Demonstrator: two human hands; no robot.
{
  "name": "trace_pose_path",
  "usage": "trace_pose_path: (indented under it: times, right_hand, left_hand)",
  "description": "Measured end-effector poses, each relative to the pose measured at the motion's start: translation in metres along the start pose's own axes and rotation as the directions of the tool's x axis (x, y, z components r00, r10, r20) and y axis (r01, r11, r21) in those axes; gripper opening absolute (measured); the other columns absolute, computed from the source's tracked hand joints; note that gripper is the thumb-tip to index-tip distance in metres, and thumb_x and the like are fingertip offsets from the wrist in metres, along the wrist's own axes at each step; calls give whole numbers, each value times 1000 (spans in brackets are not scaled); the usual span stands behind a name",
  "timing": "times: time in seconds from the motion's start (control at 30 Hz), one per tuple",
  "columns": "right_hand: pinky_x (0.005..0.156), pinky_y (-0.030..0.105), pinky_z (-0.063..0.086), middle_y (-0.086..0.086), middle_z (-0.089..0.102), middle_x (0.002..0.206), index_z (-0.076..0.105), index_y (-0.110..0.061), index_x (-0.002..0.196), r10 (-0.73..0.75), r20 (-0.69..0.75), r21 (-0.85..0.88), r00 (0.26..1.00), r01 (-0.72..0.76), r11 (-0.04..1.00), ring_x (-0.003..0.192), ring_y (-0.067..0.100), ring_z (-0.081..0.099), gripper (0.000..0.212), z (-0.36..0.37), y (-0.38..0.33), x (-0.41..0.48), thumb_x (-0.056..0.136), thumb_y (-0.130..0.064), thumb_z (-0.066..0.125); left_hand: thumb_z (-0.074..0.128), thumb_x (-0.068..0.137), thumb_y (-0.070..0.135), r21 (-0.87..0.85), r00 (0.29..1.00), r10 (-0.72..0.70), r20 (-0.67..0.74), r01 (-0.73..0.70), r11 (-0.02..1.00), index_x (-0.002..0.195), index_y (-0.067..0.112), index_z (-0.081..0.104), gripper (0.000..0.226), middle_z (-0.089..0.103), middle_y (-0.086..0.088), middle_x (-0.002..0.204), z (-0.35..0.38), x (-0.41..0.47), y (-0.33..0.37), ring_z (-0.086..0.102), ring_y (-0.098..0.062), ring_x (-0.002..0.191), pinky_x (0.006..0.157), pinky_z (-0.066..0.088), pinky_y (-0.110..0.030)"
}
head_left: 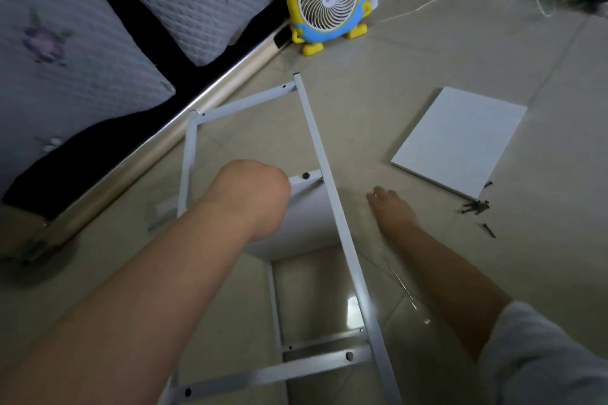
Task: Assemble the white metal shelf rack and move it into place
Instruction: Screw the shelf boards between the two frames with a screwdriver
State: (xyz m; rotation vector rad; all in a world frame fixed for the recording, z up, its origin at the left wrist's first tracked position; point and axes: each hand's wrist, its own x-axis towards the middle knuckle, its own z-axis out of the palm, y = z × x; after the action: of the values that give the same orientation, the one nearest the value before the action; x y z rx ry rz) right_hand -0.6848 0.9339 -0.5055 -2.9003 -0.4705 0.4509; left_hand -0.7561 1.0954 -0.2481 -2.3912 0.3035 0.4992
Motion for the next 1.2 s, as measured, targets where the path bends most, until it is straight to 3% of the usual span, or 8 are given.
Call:
trace_pose_path:
  times: [0.13,0.27,0.4,0.57,0.73,0.9,1.1,1.2]
  right_hand:
    - [96,37,41,12,32,141,36,-9,134,-92,134,-149,987,111,983,126,29,38,39,-1,1,16,95,-7,39]
    - [90,35,43,13,53,106,51,0,121,-155,234,-235,960,210,949,115,31,50,30,10,3,13,96,-8,34]
    - [86,32,45,15,48,123,52,0,117,-169,182,-182,969,202,962,114,27,49,28,16,10,-6,92,-1,38]
    - [79,32,45,22,53,113,58,3,115,-17,-217,238,976,70,969,98,34,57,31,-3,3,-21,87,4,45]
    - [64,-2,38,15,61,88,67,5,99,284,-533,689,797,213,693,62,6,55,19,-102,-29,-65,91,1,51]
    - [59,7,45,-1,59,71,57,-11,95,325,-572,793,753,406,454,58,-4,57,12,-175,-67,-95,95,-8,46]
    - [71,16,46,-3,65,78,57,-10,92,-47,-510,602,859,396,694,79,9,63,11,-190,-119,-104,94,-9,46]
    - [79,26,47,5,70,89,59,-5,97,-193,-473,424,859,414,806,88,19,66,15,-191,-133,-103,94,-11,47]
  left_hand:
    - [43,89,11,2,1000,26,13,-26,1000,111,12,51,24,58,-4,112,-1,0,0,58,-25,104,67,32,-28]
    - [44,89,10,0,999,21,27,-21,1000,110,13,51,23,58,-3,114,-2,2,-3,58,-25,105,68,31,-27]
    - [42,89,8,10,998,35,50,-35,999,111,11,52,25,59,-6,115,-2,3,-5,58,-26,106,70,34,-28]
    - [40,91,8,-4,999,43,30,-43,999,113,11,53,26,58,-7,118,-1,4,-4,57,-25,107,69,32,-27]
    - [42,91,14,-39,998,35,-51,-37,999,107,13,57,22,60,-5,111,6,2,-9,58,-24,100,68,36,-28]
    - [45,91,13,-85,988,10,-156,-23,996,104,13,59,18,61,-4,106,18,-6,-11,59,-23,96,66,36,-28]
    - [47,92,24,-487,983,-121,-140,38,872,104,17,59,19,57,-5,106,56,-24,-45,53,-26,109,78,40,-29]
    - [50,89,32,-478,962,-148,-229,21,878,102,25,62,19,57,2,116,84,-34,-58,45,-20,119,92,34,-31]
